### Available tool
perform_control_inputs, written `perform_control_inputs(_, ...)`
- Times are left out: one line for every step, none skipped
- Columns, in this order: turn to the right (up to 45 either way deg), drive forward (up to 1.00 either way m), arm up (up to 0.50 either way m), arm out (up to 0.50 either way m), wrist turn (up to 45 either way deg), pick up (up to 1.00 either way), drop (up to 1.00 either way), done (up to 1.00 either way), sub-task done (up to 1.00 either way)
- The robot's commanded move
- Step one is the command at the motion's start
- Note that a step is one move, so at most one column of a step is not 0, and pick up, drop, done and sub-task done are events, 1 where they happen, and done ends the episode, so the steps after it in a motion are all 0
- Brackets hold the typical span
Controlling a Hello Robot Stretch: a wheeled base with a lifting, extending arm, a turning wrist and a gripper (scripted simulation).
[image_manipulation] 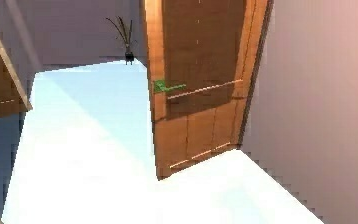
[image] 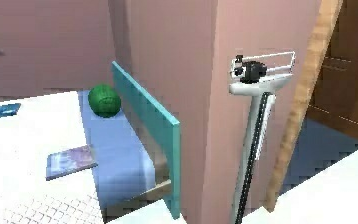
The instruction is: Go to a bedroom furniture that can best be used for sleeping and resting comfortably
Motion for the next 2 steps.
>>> perform_control_inputs(0.0,0.3,0.0,0.0,0.0,0.0,0.0,0.0,0.0)
perform_control_inputs(-45.0,0.0,0.0,0.0,0.0,0.0,0.0,0.0,0.0)
